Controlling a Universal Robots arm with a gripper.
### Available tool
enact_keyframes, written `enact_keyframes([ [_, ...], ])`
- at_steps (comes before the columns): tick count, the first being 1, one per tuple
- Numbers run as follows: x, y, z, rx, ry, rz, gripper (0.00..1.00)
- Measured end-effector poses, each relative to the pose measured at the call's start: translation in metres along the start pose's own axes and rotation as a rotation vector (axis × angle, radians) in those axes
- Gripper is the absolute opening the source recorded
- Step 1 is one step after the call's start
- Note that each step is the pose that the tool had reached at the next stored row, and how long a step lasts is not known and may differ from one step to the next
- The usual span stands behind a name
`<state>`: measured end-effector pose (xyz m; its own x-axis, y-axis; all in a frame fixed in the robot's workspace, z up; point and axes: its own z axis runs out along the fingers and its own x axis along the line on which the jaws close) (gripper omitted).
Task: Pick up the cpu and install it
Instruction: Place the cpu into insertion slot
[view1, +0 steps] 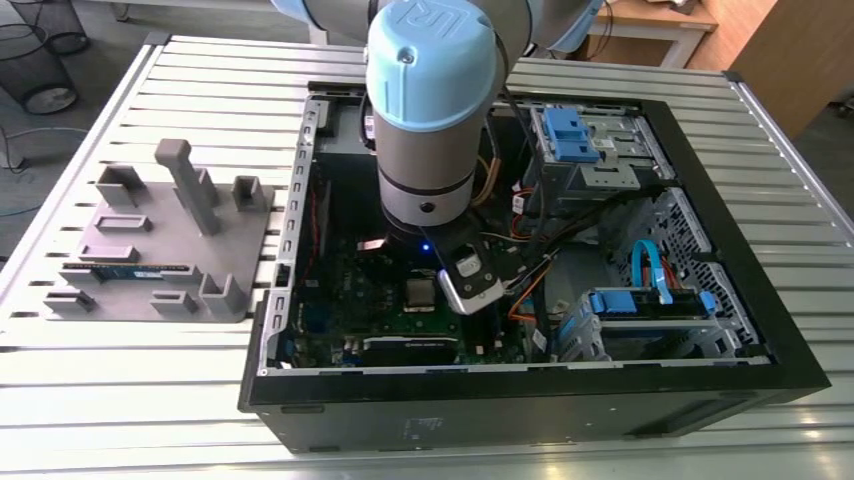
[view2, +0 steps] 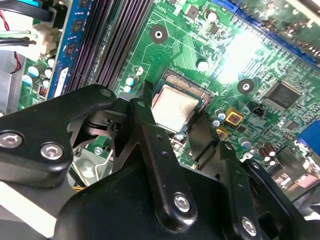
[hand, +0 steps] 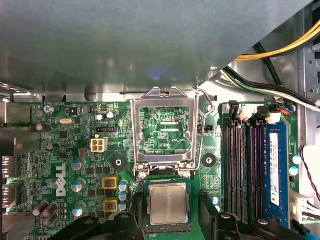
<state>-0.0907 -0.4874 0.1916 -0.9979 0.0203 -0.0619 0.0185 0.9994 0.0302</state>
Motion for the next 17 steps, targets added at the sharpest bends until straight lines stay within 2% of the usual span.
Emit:
enact_keyframes([
  [14,0.0001,-0.0001,0.0006,0.001,0.0,0.0,0.55],
  [15,0.0001,-0.0001,0.0006,0.0011,0.0,0.0,0.54],
  [17,0.0001,-0.0001,0.0005,0.0014,0.0002,0.0,0.42],
])
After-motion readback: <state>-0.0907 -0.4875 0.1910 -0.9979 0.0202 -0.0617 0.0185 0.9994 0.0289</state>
